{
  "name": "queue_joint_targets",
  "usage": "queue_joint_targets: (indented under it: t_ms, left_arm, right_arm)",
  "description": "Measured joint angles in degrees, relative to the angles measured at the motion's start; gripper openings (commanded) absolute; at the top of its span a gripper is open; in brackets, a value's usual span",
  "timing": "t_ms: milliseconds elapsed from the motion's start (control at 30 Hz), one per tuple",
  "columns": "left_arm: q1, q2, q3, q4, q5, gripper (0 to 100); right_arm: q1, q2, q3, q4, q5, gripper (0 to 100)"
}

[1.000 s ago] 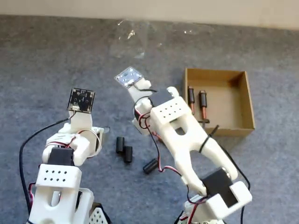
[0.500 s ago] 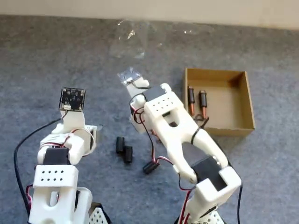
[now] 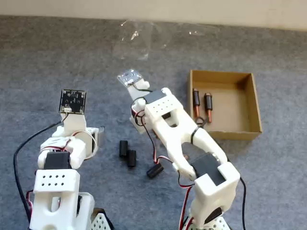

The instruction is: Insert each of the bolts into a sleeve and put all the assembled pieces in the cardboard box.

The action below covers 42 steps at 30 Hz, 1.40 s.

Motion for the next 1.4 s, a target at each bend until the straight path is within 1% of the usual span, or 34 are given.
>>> queue_joint_targets:
  t_ms: [400,833,1000,1133,1233,1400]
  left_arm:
    - [0.00,0.00,0.00,-0.18,0.00,22]
    - [0.00,0.00,0.00,-0.18,0.00,22]
    - [0.00,0.00,0.00,-0.18,0.00,22]
    - [0.00,0.00,0.00,-0.18,0.00,22]
    - [0.00,0.00,0.00,-0.18,0.00,22]
    - [0.00,0.00,0.00,-0.18,0.00,22]
  right_arm:
    - [2.29,0.00,0.00,-3.78,0.00,12.3]
    - [2.29,0.70,0.00,-5.98,0.00,12.3]
    - [2.29,7.65,-5.10,-5.71,0.00,12.3]
    - [2.29,9.58,-10.90,-2.20,-0.09,12.3]
    - [2.29,10.73,-13.80,-2.29,-0.09,12.3]
    - [2.73,15.91,-14.95,-2.29,-0.09,12.3]
